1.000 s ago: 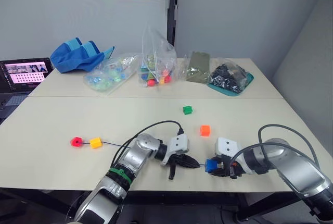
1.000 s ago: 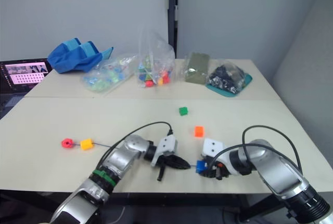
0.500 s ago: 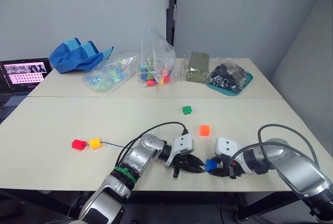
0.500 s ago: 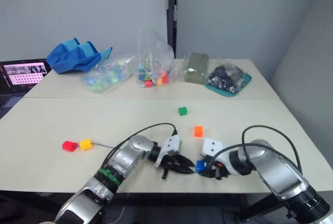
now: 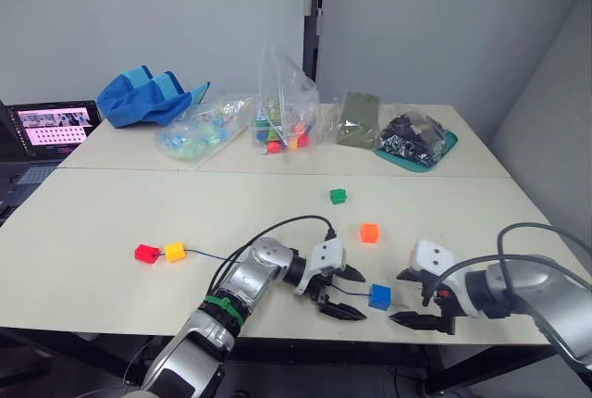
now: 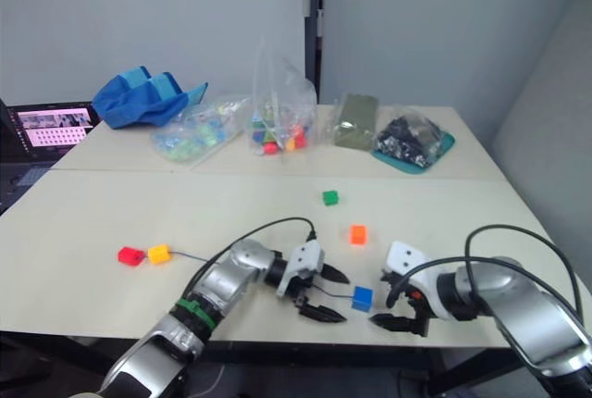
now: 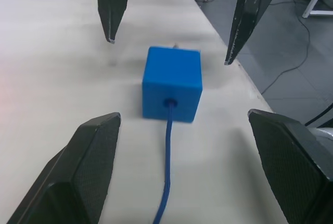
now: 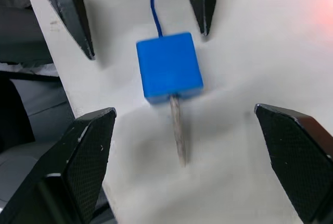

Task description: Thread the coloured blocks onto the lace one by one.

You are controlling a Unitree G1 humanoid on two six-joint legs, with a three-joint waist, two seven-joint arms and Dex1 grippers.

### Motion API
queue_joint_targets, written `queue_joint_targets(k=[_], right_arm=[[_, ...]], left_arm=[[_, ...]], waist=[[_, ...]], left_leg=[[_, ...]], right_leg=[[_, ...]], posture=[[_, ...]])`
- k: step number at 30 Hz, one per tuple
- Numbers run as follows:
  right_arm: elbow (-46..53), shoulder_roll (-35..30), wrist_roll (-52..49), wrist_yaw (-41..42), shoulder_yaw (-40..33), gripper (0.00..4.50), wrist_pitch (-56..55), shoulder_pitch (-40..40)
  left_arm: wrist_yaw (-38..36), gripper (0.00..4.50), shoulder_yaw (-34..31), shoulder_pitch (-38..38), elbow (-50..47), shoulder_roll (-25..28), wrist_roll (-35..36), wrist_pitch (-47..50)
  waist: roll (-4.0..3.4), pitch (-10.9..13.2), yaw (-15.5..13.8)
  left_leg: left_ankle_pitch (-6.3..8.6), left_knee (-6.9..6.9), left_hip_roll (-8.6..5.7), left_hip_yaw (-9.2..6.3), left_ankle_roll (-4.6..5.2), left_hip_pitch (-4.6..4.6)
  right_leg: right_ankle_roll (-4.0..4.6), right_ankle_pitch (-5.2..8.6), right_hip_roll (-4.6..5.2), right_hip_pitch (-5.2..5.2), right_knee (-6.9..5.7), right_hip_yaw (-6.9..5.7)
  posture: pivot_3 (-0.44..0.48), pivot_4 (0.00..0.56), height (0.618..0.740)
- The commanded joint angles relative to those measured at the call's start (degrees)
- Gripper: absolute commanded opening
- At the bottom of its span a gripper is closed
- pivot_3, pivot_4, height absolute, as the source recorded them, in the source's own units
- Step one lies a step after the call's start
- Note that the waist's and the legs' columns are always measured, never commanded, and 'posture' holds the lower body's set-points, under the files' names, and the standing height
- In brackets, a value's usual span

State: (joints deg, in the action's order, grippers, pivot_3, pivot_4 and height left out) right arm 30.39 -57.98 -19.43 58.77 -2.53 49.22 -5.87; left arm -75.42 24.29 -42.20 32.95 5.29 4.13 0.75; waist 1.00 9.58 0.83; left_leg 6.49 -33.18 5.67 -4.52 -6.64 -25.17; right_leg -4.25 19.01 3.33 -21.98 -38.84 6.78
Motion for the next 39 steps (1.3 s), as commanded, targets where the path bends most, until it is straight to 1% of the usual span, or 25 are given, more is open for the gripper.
queue_joint_targets(k=[1, 3, 4, 5, 6, 7, 11, 12, 18, 21, 22, 23, 24, 26, 27, 29, 31, 32, 35, 39], right_arm=[[3.9, -0.4, -1.7, -2.1, -6.0, 4.5, 1.5, 3.2], [5.2, 0.1, -1.7, -3.5, -7.6, 4.5, 1.5, 6.0], [5.7, 0.4, -1.7, -4.2, -8.2, 4.5, 1.3, 7.2], [6.0, 0.7, -1.6, -4.9, -8.6, 4.5, 0.9, 8.4], [6.2, 0.9, -1.6, -5.3, -8.7, 4.5, 0.7, 9.1], [6.4, 1.1, -1.5, -5.8, -8.8, 4.5, 0.3, 9.8], [6.1, 2.9, 0.9, -9.1, -7.4, 4.5, -3.4, 12.2], [5.9, 3.3, 1.3, -9.6, -6.8, 4.5, -4.2, 12.5], [4.5, 4.3, 1.9, -10.5, -4.5, 4.5, -7.1, 11.0], [3.9, 4.8, 1.3, -10.2, -3.3, 3.73, -7.3, 9.6], [3.5, 4.7, 1.5, -10.1, -2.7, 3.29, -7.4, 9.3], [3.1, 4.6, 1.8, -9.9, -2.2, 3.03, -7.9, 9.2], [2.7, 4.6, 2.1, -9.8, -1.7, 2.65, -8.4, 9.2], [2.2, 4.6, 2.2, -9.7, -1.3, 2.06, -8.9, 9.2], [1.5, 4.8, 2.4, -9.6, -0.6, 1.66, -9.6, 9.1], [0.3, 5.3, 2.5, -9.4, 0.5, 1.03, -10.6, 8.7], [-0.9, 5.4, 3.0, -9.0, 1.3, 0.3, -11.5, 8.5], [-1.3, 5.4, 3.0, -8.8, 1.4, 0.03, -11.9, 8.3], [-2.2, 5.0, 2.7, -8.2, 1.4, 0.0, -12.3, 7.2], [-4.6, 4.4, 3.1, -6.7, 2.2, 0.0, -13.4, 4.2]], left_arm=[[0.4, 4.13, 0.7, -1.6, 1.7, -1.6, -1.0, -2.6], [0.7, 4.13, 0.9, -2.3, 3.5, -2.5, -1.7, -3.3], [0.9, 3.59, 0.9, -2.7, 4.3, -2.8, -1.9, -3.6], [0.7, 3.33, 0.9, -3.0, 4.9, -3.1, -2.2, -3.8], [0.6, 2.95, 0.9, -3.1, 5.3, -3.2, -2.4, -4.0], [0.6, 2.7, 0.9, -3.3, 5.8, -3.3, -2.6, -4.1], [0.4, 1.32, 2.2, -3.7, 7.2, -4.3, -4.0, -4.5], [0.5, 1.17, 2.3, -3.8, 7.6, -4.4, -4.3, -4.6], [0.5, 1.17, 1.5, -4.9, 8.9, -4.8, -4.8, -5.0], [0.4, 1.17, 1.3, -4.8, 8.9, -4.3, -4.8, -5.1], [0.5, 1.17, 1.2, -4.8, 8.9, -4.1, -4.9, -5.1], [0.5, 1.17, 1.2, -4.7, 8.9, -4.0, -4.9, -5.1], [0.6, 1.17, 1.1, -4.6, 8.9, -3.9, -4.9, -5.1], [0.7, 1.17, 1.0, -4.5, 8.8, -3.8, -4.9, -5.0], [0.8, 1.17, 0.9, -4.5, 8.7, -3.6, -4.8, -4.9], [0.9, 1.17, 0.7, -4.3, 8.5, -3.4, -4.7, -4.8], [1.2, 1.17, 0.5, -4.0, 8.0, -3.0, -4.6, -4.9], [1.2, 1.17, 0.3, -3.9, 7.6, -2.7, -4.5, -4.8], [0.8, 1.17, -0.7, -3.6, 6.6, -1.3, -3.7, -4.3], [-0.8, 1.17, -4.0, -4.5, 6.6, 3.6, -1.9, -4.0]], waist=[[0.0, 0.0, 0.0], [0.0, 0.0, 0.1], [0.0, 0.0, 0.1], [0.0, 0.0, 0.1], [0.01, 0.0, 0.1], [0.0, 0.0, 0.2], [0.01, 0.0, 0.1], [0.01, 0.0, 0.1], [0.02, 0.0, 0.0], [0.01, 0.0, 0.0], [0.01, 0.0, 0.0], [0.01, 0.0, 0.0], [0.02, 0.0, 0.0], [0.02, 0.0, 0.0], [0.01, 0.0, 0.0], [0.02, 0.0, 0.1], [0.02, 0.0, 0.1], [0.03, 0.0, 0.2], [0.04, 0.0, 0.5], [0.04, 0.0, 1.5]], left_leg=[[0.0, -0.02, 0.0, 0.0, 0.0, 0.0], [0.01, -0.02, 0.0, 0.0, 0.01, 0.0], [0.01, -0.02, 0.0, 0.0, 0.01, 0.01], [0.01, -0.01, 0.0, 0.0, 0.01, 0.01], [0.01, -0.02, 0.0, 0.0, 0.01, 0.01], [0.01, -0.03, -0.01, 0.0, 0.01, 0.01], [0.01, -0.02, -0.01, 0.0, 0.01, 0.01], [0.01, -0.03, -0.01, 0.0, 0.01, 0.01], [0.01, -0.09, -0.03, 0.0, 0.01, 0.01], [0.01, -0.09, -0.03, -0.01, 0.01, 0.01], [0.01, -0.09, -0.03, -0.01, 0.01, 0.01], [0.01, -0.1, -0.03, -0.01, 0.01, 0.01], [0.01, -0.1, -0.03, -0.01, 0.01, 0.01], [0.01, -0.1, -0.03, -0.01, 0.01, 0.01], [0.01, -0.1, -0.03, -0.01, 0.01, 0.01], [0.01, -0.1, -0.03, -0.01, 0.01, 0.02], [0.01, -0.11, -0.03, -0.01, 0.01, 0.03], [0.01, -0.11, -0.03, -0.01, 0.01, 0.06], [0.01, -0.1, -0.03, -0.01, 0.01, 0.19], [0.01, -0.04, -0.02, -0.01, 0.01, 0.3]], right_leg=[[0.0, 0.0, 0.0, 0.0, 0.0, 0.01], [0.0, 0.0, 0.0, 0.0, 0.0, 0.01], [0.0, 0.0, 0.0, 0.0, 0.0, 0.01], [0.0, 0.0, 0.0, 0.0, 0.0, 0.01], [-0.01, 0.0, 0.0, 0.0, 0.0, 0.01], [-0.01, 0.0, 0.0, 0.01, 0.0, 0.01], [-0.01, 0.0, 0.0, 0.01, 0.0, 0.01], [-0.02, 0.01, 0.0, 0.02, 0.0, 0.01], [-0.04, 0.0, 0.01, 0.07, 0.01, 0.01], [-0.05, -0.01, 0.01, 0.08, 0.01, 0.0], [-0.05, -0.01, 0.01, 0.08, 0.01, 0.01], [-0.05, -0.01, 0.01, 0.08, 0.01, 0.01], [-0.05, -0.01, 0.01, 0.08, 0.01, 0.01], [-0.05, -0.01, 0.01, 0.09, 0.01, 0.01], [-0.05, -0.01, 0.01, 0.09, 0.01, 0.01], [-0.05, -0.01, 0.01, 0.09, 0.01, 0.01], [-0.06, -0.01, 0.01, 0.12, 0.01, 0.01], [-0.06, -0.02, 0.01, 0.15, 0.01, 0.01], [-0.07, -0.01, 0.01, 0.28, 0.01, 0.01], [-0.06, -0.01, 0.0, 0.33, 0.0, 0.01]], posture=[[0.0, 0.15, 0.74], [0.0, 0.15, 0.74], [0.0, 0.15, 0.74], [0.0, 0.15, 0.74], [0.0, 0.15, 0.74], [0.0, 0.15, 0.74], [0.0, 0.15, 0.74], [0.0, 0.15, 0.74], [0.0, 0.15, 0.74], [0.0, 0.15, 0.74], [0.0, 0.15, 0.74], [0.0, 0.15, 0.74], [0.0, 0.15, 0.74], [0.0, 0.15, 0.74], [0.0, 0.15, 0.74], [0.0, 0.15, 0.74], [0.0, 0.15, 0.74], [0.0, 0.15, 0.74], [0.0, 0.15, 0.74], [0.0, 0.15, 0.74]])
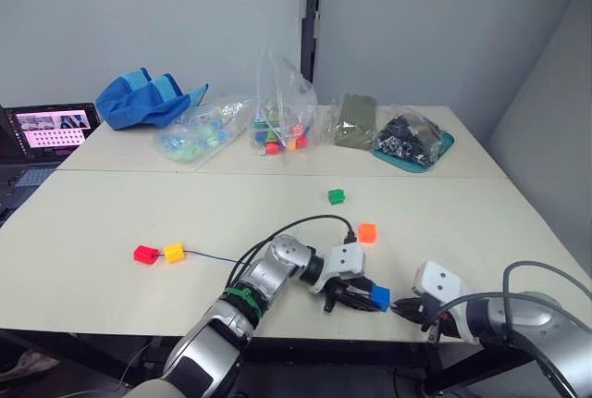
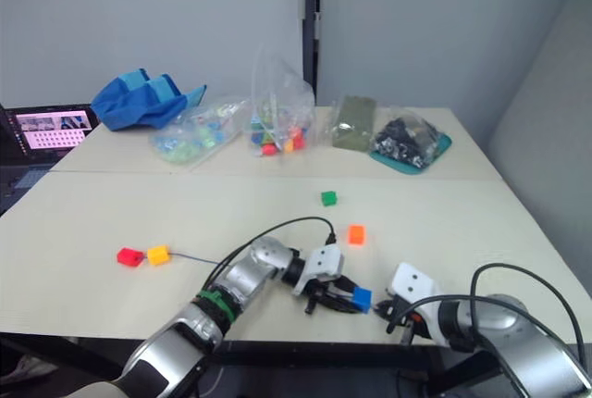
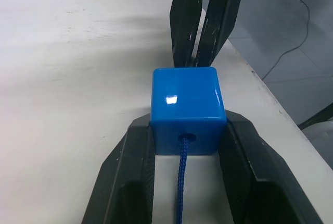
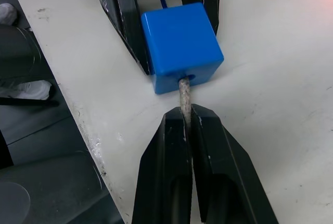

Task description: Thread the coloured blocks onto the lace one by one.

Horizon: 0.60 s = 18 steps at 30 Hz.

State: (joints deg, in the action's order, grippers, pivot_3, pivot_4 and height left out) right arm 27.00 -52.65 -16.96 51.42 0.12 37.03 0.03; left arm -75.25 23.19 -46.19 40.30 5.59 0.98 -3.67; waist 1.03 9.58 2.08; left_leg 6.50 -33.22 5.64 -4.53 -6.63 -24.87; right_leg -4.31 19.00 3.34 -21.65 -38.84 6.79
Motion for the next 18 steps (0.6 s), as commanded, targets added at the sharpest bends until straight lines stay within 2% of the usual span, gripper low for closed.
queue_joint_targets(k=[1, 7, 12, 18], right_arm=[[-1.8, -1.0, 0.7, 1.0, -0.1, 0.0, -1.6, -2.5], [-6.6, -0.8, 1.7, 3.4, 2.2, 0.0, -4.0, -8.0], [-9.8, -0.9, 2.2, 6.5, 4.1, 0.0, -6.0, -11.5], [-12.4, -0.5, 2.9, 9.5, 6.5, 0.0, -8.5, -14.4]], left_arm=[[-1.3, 1.17, -3.5, -0.6, -0.9, 4.7, 1.5, 0.4], [-3.8, 1.17, -7.7, 2.6, -4.5, 16.6, 3.0, 1.2], [-5.6, 1.17, -12.2, 9.8, -10.5, 28.7, 4.9, 2.2], [-5.3, 1.17, -16.5, 14.8, -7.4, 40.6, 4.2, -1.2]], waist=[[0.0, 0.0, 0.5], [-0.01, 0.0, 1.0], [-0.01, 0.0, 1.4], [-0.01, 0.0, 2.0]], left_leg=[[0.0, 0.02, 0.0, 0.0, 0.0, 0.04], [0.0, 0.25, 0.0, 0.0, -0.01, 0.28], [0.01, 0.38, 0.03, 0.01, 0.0, 0.47], [0.01, 0.44, 0.08, 0.02, 0.0, 0.6]], right_leg=[[0.0, 0.0, 0.0, 0.03, 0.0, 0.01], [0.04, 0.04, 0.0, 0.17, 0.03, 0.02], [0.06, 0.07, 0.0, 0.37, 0.18, 0.0], [0.1, 0.1, 0.0, 0.42, 0.18, -0.01]], posture=[[0.0, 0.15, 0.74], [0.0, 0.15, 0.74], [0.0, 0.15, 0.74], [0.0, 0.15, 0.74]])
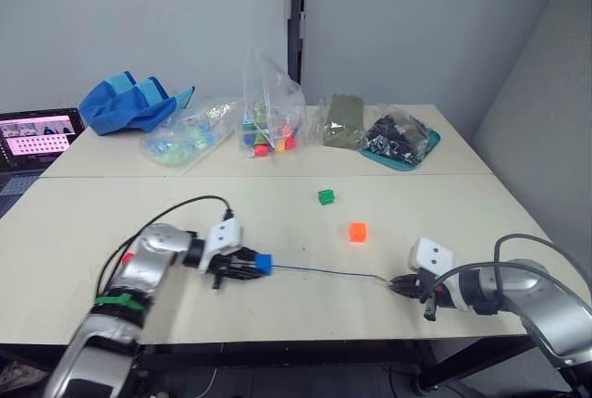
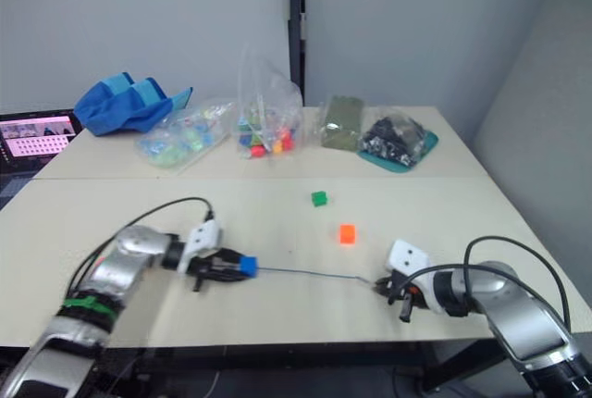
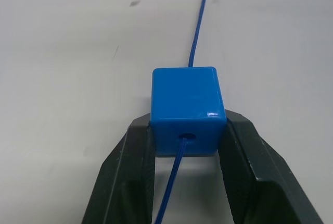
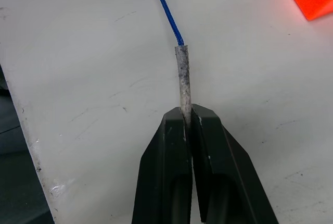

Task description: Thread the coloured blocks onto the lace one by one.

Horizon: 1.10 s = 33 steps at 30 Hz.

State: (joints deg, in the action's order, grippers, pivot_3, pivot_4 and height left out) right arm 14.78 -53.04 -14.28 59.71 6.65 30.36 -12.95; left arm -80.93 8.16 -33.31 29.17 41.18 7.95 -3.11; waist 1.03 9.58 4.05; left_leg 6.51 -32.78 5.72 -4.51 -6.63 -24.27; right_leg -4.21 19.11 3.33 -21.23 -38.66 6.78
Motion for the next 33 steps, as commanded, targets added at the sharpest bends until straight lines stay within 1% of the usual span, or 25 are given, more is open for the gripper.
queue_joint_targets(k=[1, 3, 6, 11, 13, 15, 16, 17, 19, 20, 24, 27, 30, 33], right_arm=[[-0.5, 0.1, 0.4, 1.6, 0.5, 0.0, -2.0, -2.1], [-1.0, 0.6, 0.6, 2.2, 1.3, 0.0, -2.4, -3.2], [-1.5, 0.9, 1.0, 2.8, 1.9, 0.0, -2.7, -4.1], [-2.6, 1.2, 1.7, 3.6, 2.9, 0.0, -3.5, -5.5], [-3.5, 1.6, 1.9, 4.1, 3.5, 0.0, -3.6, -6.5], [-4.0, 2.0, 2.1, 4.6, 3.8, 0.0, -3.4, -7.1], [-4.2, 2.2, 1.9, 4.9, 4.0, 0.0, -3.2, -7.7], [-4.4, 2.5, 1.6, 5.2, 4.1, 0.0, -2.9, -8.2], [-4.8, 3.1, 1.1, 5.8, 4.3, 0.0, -2.6, -9.1], [-5.0, 3.4, 1.1, 6.1, 4.5, 0.0, -2.5, -9.4], [-5.6, 4.3, 1.2, 7.1, 5.1, 0.0, -2.2, -10.9], [-5.8, 5.1, 1.3, 7.4, 6.0, 0.0, -1.4, -12.5], [-8.1, 6.1, 1.4, 8.6, 6.8, 0.0, -1.7, -14.7], [-10.0, 7.0, 1.7, 9.8, 7.7, 0.0, -2.1, -16.0]], left_arm=[[0.3, 1.17, -1.9, 2.4, 5.5, 7.1, -3.2, -3.3], [0.4, 1.17, -3.3, 2.7, 9.4, 10.1, -2.9, -4.9], [0.4, 1.17, -4.0, 2.2, 14.0, 12.6, -2.8, -7.6], [0.6, 1.17, -4.7, 0.7, 17.8, 13.3, -3.2, -8.4], [-0.7, 2.21, -6.0, 0.0, 15.9, 13.1, -1.1, -5.2], [-1.7, 2.84, -6.9, 0.2, 13.6, 13.5, 0.3, -3.1], [-2.3, 3.22, -7.8, 0.8, 11.0, 14.3, 1.5, -1.5], [-2.7, 3.6, -8.9, 1.5, 8.2, 15.0, 2.7, 0.2], [-3.6, 4.18, -11.6, 4.3, 0.8, 16.9, 5.8, 4.1], [-3.7, 4.47, -12.9, 6.1, -3.1, 17.7, 7.3, 6.5], [-1.7, 4.47, -16.9, 12.0, -16.5, 18.8, 12.5, 14.6], [0.8, 4.47, -19.2, 14.7, -24.2, 18.1, 15.5, 19.3], [6.8, 4.47, -19.0, 16.8, -35.9, 14.2, 19.1, 24.8], [11.8, 4.47, -16.8, 17.0, -41.5, 9.5, 20.0, 27.1]], waist=[[0.0, 0.0, 0.1], [-0.01, 0.0, 0.5], [-0.02, 0.0, 0.2], [-0.04, 0.0, -0.3], [-0.05, 0.0, -0.3], [-0.04, 0.0, -0.2], [-0.04, 0.0, -0.3], [-0.02, 0.0, -0.2], [0.09, 0.1, -0.1], [0.1, 0.1, -0.2], [0.11, 0.1, -0.6], [0.11, 0.1, -1.0], [0.15, 0.1, -1.5], [0.15, 0.1, -1.9]], left_leg=[[0.0, 0.02, 0.01, 0.0, 0.0, 0.02], [0.01, 0.05, 0.06, 0.03, 0.01, 0.07], [0.02, 0.1, 0.07, 0.04, 0.01, 0.08], [0.03, 0.1, 0.07, 0.09, 0.0, 0.06], [0.03, 0.1, 0.07, 0.09, 0.0, 0.05], [0.03, 0.1, 0.08, 0.09, 0.0, 0.01], [0.03, 0.1, 0.08, 0.09, 0.0, -0.05], [0.03, 0.1, 0.08, 0.09, 0.0, -0.06], [0.03, 0.11, 0.09, 0.09, 0.0, -0.12], [0.03, 0.12, 0.11, 0.09, 0.0, -0.15], [0.03, 0.11, 0.12, 0.09, -0.01, -0.18], [0.03, 0.1, 0.12, 0.1, -0.01, -0.17], [0.03, 0.07, 0.12, 0.11, -0.02, -0.19], [0.04, 0.05, 0.12, 0.11, -0.02, -0.2]], right_leg=[[0.02, 0.01, -0.01, 0.0, -0.01, 0.0], [-0.02, 0.06, -0.03, -0.02, -0.02, 0.02], [-0.27, 0.28, -0.03, -0.02, -0.04, 0.02], [-0.28, 0.3, -0.02, -0.03, -0.05, 0.0], [-0.28, 0.29, -0.01, -0.03, -0.05, 0.0], [-0.28, 0.29, -0.02, -0.08, -0.07, 0.0], [-0.27, 0.29, -0.02, -0.12, -0.08, 0.0], [-0.24, 0.28, -0.02, -0.12, -0.08, 0.0], [-0.18, 0.24, -0.02, -0.19, -0.08, 0.0], [-0.01, 0.15, -0.03, -0.22, -0.09, -0.01], [0.06, 0.11, -0.02, -0.23, -0.08, -0.03], [-0.17, 0.24, -0.01, -0.25, -0.09, -0.03], [-0.26, 0.29, -0.01, -0.24, -0.08, -0.02], [-0.24, 0.27, -0.01, -0.23, -0.06, -0.02]], posture=[[0.0, 0.15, 0.74], [0.0, 0.15, 0.74], [0.0, 0.15, 0.74], [0.0, 0.15, 0.74], [0.0, 0.15, 0.74], [0.0, 0.15, 0.74], [0.0, 0.15, 0.74], [0.0, 0.15, 0.74], [0.0, 0.15, 0.74], [0.0, 0.15, 0.74], [0.0, 0.15, 0.74], [0.0, 0.15, 0.74], [0.0, 0.15, 0.74], [0.0, 0.15, 0.74]])
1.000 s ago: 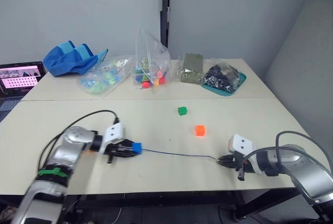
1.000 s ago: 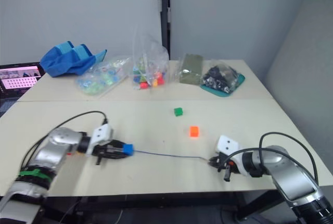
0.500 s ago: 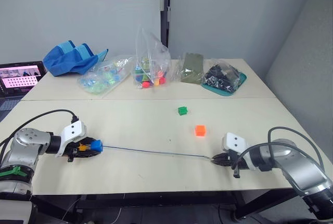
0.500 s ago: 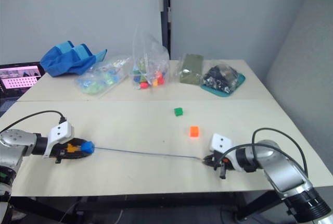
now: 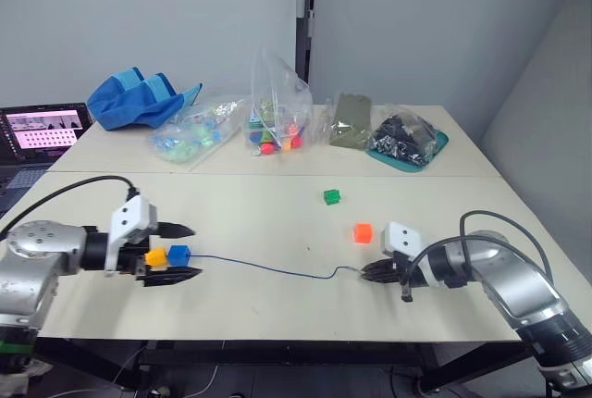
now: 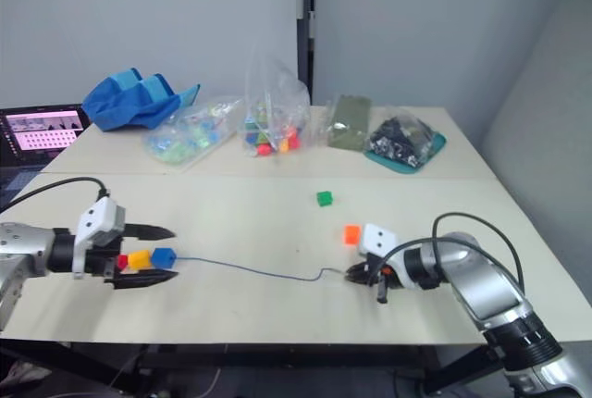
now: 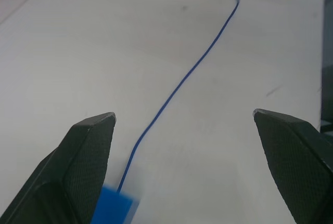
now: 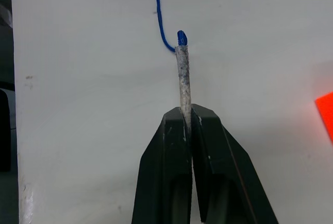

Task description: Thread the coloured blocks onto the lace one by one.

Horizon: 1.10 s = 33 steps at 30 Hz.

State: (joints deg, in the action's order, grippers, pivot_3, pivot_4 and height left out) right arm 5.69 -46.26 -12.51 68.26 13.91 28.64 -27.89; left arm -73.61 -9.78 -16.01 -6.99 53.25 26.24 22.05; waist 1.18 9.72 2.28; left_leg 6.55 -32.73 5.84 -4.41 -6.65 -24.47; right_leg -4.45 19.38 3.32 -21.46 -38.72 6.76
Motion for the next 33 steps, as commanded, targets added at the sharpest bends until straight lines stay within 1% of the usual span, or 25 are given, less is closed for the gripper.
queue_joint_targets(k=[1, 6, 11, 14, 18, 24, 30, 33], right_arm=[[-1.6, 0.7, 0.0, 1.6, 0.7, 0.0, -0.5, -1.6], [-3.6, 2.3, 0.1, 2.6, 1.7, 0.0, -0.8, -3.3], [-4.0, 2.8, 0.9, 2.9, 2.6, 0.0, -0.7, -4.2], [-4.0, 3.7, 1.7, 1.7, 3.2, 0.0, -0.4, -4.1], [-3.1, 4.2, 2.6, 1.0, 3.7, 0.0, 0.0, -3.8], [-0.5, 3.9, 4.4, -0.1, 4.8, 0.0, 1.8, -4.0], [2.6, 3.4, 4.1, -0.8, 4.4, 0.0, 4.3, -2.9], [3.7, 3.3, 3.9, -1.4, 4.3, 0.0, 5.6, -2.7]], left_arm=[[6.0, 4.47, 2.8, -0.3, -6.2, -4.7, 1.0, 1.9], [11.4, 4.47, 12.0, -3.2, -7.0, -13.9, -3.0, 0.8], [13.2, 4.47, 16.7, -7.0, -4.3, -19.5, -5.2, -0.4], [12.8, 4.47, 20.9, -8.9, 1.2, -23.0, -9.2, -7.0], [11.6, 4.47, 23.6, -10.5, 8.1, -26.8, -11.9, -13.3], [10.1, 4.47, 26.8, -12.5, 16.7, -32.3, -13.9, -19.2], [8.6, 4.47, 28.1, -14.2, 23.1, -35.1, -15.7, -22.3], [8.4, 3.6, 28.4, -15.8, 27.4, -36.8, -16.7, -23.7]], waist=[[0.01, 0.0, -0.1], [0.03, 0.0, 0.0], [0.04, 0.0, -0.1], [0.03, 0.0, -0.1], [0.04, 0.0, 0.1], [0.04, 0.0, -0.1], [0.04, 0.0, -0.1], [0.04, 0.0, -0.1]], left_leg=[[0.0, -0.01, 0.0, 0.0, 0.0, 0.01], [0.0, -0.06, -0.02, -0.01, 0.01, 0.02], [0.0, -0.09, -0.03, -0.03, 0.01, 0.01], [0.0, -0.09, -0.03, -0.03, 0.01, 0.03], [0.0, -0.09, -0.04, -0.03, 0.02, 0.05], [0.0, -0.1, -0.05, -0.03, 0.02, 0.03], [0.0, -0.1, -0.06, -0.04, 0.02, 0.02], [0.0, -0.1, -0.06, -0.05, 0.02, 0.02]], right_leg=[[0.01, -0.01, 0.0, 0.02, 0.0, 0.0], [0.29, -0.2, -0.01, 0.05, 0.01, 0.01], [0.29, -0.21, -0.01, 0.06, 0.02, -0.01], [0.28, -0.21, -0.01, 0.08, 0.02, 0.0], [0.29, -0.21, -0.01, 0.11, 0.04, 0.0], [0.27, -0.22, 0.0, 0.12, 0.08, -0.01], [0.27, -0.22, 0.0, 0.12, 0.1, -0.02], [0.27, -0.22, 0.0, 0.13, 0.1, -0.02]], posture=[[0.0, 0.15, 0.74], [0.0, 0.15, 0.74], [0.0, 0.15, 0.74], [0.0, 0.15, 0.74], [0.0, 0.15, 0.74], [0.0, 0.15, 0.74], [0.0, 0.15, 0.74], [0.0, 0.15, 0.74]])
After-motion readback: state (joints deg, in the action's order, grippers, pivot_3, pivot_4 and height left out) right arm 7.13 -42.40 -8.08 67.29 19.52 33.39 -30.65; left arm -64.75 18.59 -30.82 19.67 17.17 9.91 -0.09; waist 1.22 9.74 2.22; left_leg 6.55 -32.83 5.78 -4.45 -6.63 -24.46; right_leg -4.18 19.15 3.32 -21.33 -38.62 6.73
